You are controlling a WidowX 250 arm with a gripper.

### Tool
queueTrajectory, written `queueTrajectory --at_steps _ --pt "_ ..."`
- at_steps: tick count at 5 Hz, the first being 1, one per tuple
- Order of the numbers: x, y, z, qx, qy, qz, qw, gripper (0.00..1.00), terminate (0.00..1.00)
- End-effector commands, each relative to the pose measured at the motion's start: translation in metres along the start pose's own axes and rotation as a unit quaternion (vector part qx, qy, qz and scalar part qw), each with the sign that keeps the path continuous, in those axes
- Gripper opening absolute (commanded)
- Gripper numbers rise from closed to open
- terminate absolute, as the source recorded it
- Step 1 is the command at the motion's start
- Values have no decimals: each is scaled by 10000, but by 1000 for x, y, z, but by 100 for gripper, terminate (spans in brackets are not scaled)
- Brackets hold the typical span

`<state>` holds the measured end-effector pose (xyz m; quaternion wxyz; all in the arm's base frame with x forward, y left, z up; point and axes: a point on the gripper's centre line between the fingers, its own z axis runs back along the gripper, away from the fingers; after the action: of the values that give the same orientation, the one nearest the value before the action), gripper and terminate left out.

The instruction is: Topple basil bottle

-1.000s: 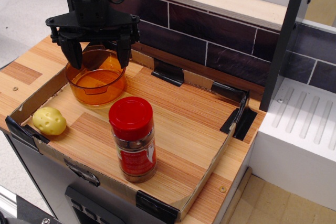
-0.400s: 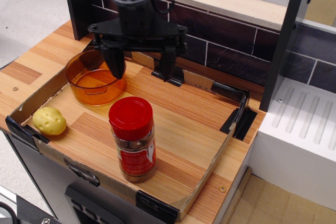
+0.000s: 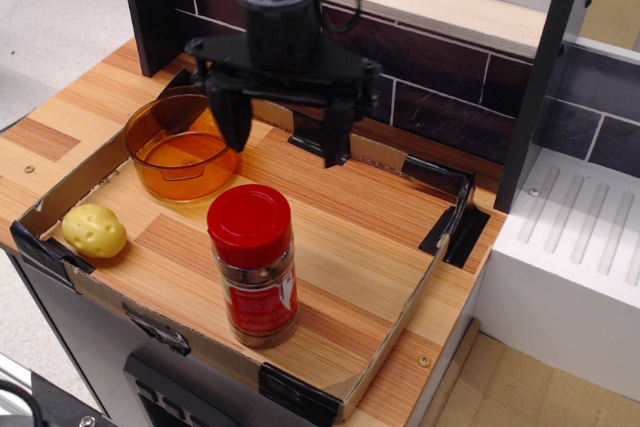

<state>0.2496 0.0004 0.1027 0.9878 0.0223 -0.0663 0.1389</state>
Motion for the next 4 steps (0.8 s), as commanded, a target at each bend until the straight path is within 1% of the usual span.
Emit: queueTrajectory --at_steps 1,4 --pt "-18 2 10 -101 -222 -455 9987 100 0" --pt "-34 11 4 -19 -257 -534 9982 100 0"
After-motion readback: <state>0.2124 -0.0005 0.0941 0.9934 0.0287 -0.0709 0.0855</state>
